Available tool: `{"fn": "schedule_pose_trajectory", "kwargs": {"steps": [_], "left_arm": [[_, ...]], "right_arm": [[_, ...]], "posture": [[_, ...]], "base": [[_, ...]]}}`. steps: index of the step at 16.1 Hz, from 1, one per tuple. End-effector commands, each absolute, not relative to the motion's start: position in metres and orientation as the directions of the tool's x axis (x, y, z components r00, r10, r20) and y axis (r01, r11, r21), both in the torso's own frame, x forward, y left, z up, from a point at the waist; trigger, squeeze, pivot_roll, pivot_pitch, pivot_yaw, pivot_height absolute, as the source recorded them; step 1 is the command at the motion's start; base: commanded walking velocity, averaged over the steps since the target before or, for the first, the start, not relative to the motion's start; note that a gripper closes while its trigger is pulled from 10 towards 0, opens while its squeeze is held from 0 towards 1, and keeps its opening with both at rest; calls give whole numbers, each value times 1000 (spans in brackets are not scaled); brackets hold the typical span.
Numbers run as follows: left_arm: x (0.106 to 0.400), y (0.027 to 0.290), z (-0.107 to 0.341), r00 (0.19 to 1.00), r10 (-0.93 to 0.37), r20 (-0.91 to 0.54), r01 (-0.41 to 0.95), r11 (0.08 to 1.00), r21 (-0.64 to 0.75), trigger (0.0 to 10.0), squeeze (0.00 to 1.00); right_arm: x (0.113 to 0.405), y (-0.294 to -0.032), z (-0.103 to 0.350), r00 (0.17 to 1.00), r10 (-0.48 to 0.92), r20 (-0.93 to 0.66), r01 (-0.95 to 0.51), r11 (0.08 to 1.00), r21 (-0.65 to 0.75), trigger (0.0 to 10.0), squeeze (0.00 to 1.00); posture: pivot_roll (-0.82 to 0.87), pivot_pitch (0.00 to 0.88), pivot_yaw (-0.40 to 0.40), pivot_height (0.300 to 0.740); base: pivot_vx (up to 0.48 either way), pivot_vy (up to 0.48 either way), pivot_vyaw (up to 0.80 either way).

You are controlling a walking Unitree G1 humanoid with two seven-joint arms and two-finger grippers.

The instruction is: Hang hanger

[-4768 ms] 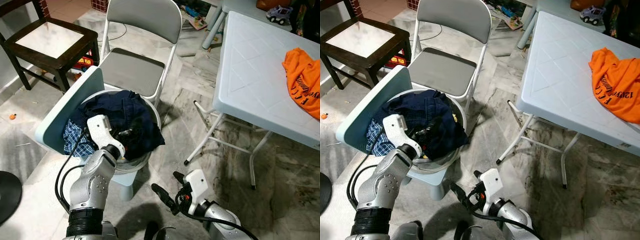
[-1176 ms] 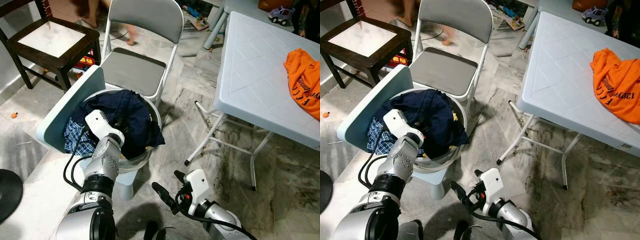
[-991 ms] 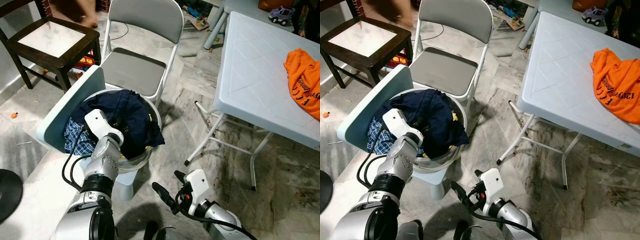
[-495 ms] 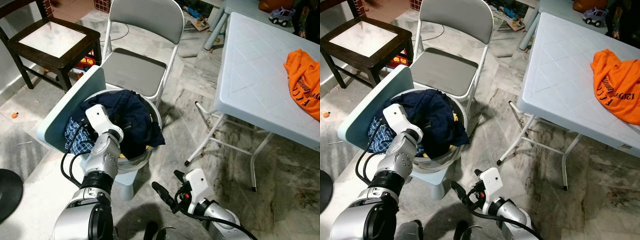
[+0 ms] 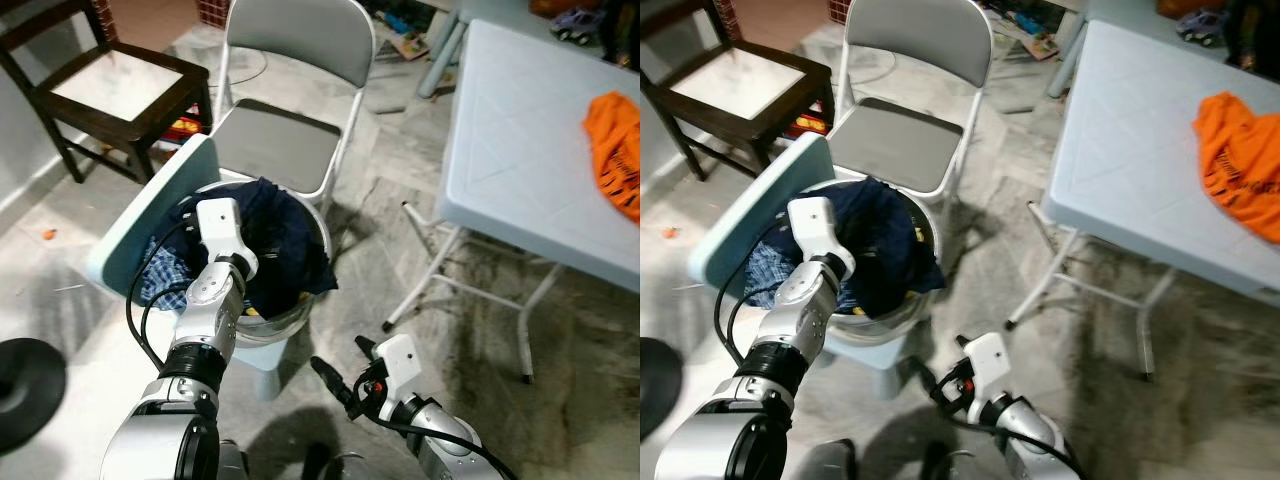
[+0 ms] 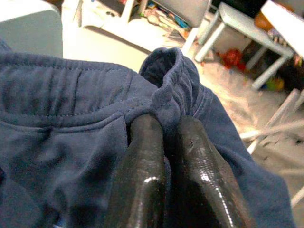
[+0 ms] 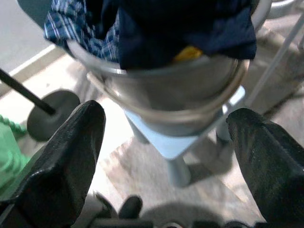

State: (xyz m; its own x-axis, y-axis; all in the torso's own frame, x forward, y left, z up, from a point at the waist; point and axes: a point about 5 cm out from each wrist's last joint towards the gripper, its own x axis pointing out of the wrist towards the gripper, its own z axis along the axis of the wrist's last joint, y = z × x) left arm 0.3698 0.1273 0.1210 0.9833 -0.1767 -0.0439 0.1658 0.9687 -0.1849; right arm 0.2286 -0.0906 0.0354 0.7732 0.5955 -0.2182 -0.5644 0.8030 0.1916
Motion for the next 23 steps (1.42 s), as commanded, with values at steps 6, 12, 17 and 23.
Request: {"fn": "schedule_pose_trajectory", "kwargs": {"steps": [6,12,17,23], "left_arm": [[364,111,167,803,-586,113,527,785,325,0,0],[368,127,268,555,-814,169,478,479,736,0,0],[340,112,290,302,-953,10,225,81,971,0,0],[311,152,154,337,-909,-245,563,-14,826,0,0]], "right_arm": [[235,-88,30,862,467,-197,-425,877,223,10000,0],[242,-101,31,852,483,-202,-454,873,177,10000,0],[246,-101,32,832,514,-206,-488,857,165,10000,0],[233,-101,27,806,543,-236,-513,840,177,10000,0]], "posture": [[311,168,-24,740],[340,167,-90,740],[359,188,-130,740],[325,218,-174,740]], "base": [[0,0,0],[0,0,0],[0,0,0],[0,0,0]]}}
